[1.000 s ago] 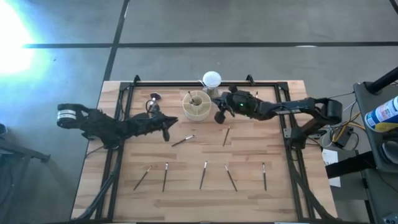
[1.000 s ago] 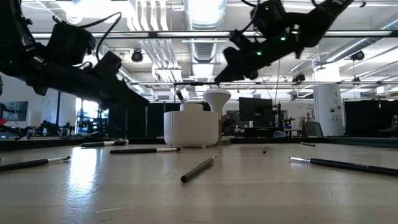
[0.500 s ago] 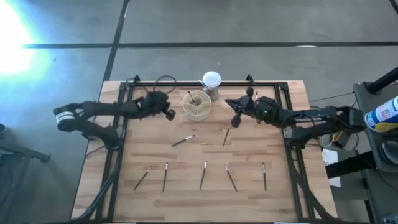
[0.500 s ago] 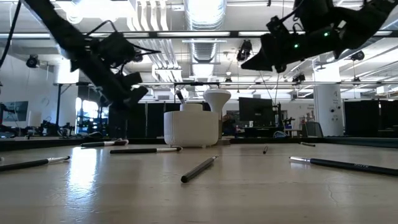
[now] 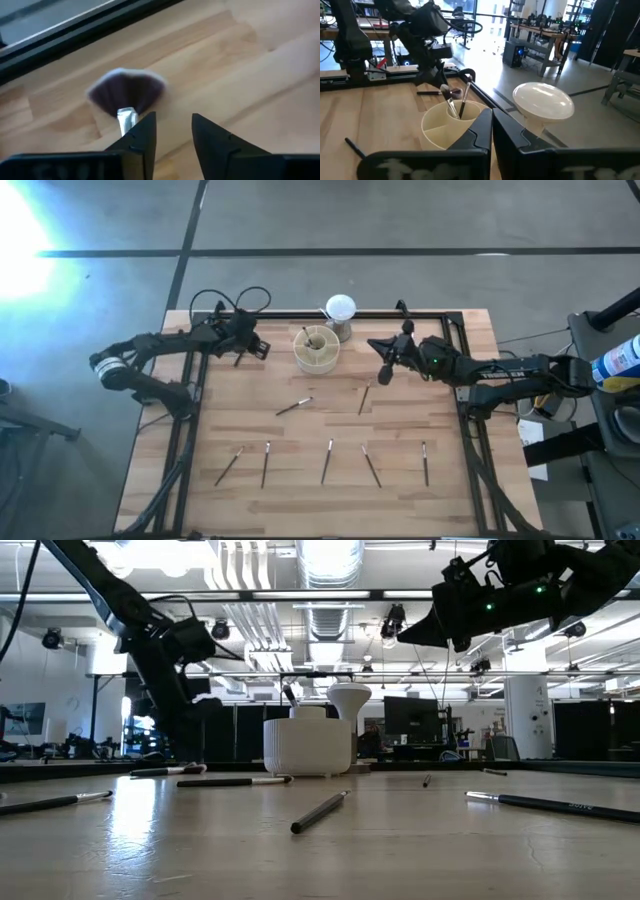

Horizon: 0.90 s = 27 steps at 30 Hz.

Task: Put items in baskets/containers
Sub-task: Put the black highlighter brush into the white organizer

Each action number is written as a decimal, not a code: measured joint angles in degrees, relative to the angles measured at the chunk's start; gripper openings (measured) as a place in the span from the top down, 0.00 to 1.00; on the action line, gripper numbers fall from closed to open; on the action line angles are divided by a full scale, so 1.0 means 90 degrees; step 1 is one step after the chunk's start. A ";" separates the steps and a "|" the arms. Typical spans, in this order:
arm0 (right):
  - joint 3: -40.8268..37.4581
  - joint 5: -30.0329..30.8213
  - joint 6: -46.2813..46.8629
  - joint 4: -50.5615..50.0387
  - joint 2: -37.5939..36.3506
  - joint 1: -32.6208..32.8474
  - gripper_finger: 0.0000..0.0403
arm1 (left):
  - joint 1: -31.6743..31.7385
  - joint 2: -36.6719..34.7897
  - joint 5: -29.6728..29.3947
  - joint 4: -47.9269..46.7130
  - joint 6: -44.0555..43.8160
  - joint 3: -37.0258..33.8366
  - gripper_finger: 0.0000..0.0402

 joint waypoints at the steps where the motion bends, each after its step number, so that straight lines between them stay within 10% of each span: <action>1: 0.0000 0.0000 -0.0002 0.0000 0.0000 0.0000 0.98 | 0.0075 0.0025 0.0025 -0.0010 -0.0036 0.0000 0.69; 27: 0.0000 0.0005 -0.0262 0.0063 -0.0002 0.0000 0.98 | 0.0486 0.1156 -0.0212 0.0431 -0.0157 0.0015 0.74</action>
